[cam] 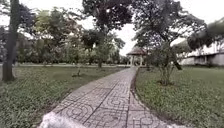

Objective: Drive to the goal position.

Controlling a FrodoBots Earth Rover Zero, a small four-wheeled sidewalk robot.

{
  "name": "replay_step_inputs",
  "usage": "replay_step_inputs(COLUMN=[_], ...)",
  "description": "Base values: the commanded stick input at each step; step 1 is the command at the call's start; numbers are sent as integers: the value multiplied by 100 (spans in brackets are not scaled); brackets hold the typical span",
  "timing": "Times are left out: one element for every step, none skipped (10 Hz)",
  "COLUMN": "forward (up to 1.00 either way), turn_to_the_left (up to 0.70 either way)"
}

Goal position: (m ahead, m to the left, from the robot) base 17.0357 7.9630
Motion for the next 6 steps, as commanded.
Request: replay_step_inputs(forward=[30, 30, 30, 30, 30, 30], turn_to_the_left=[0, 0, 0, 0, 0, 0])
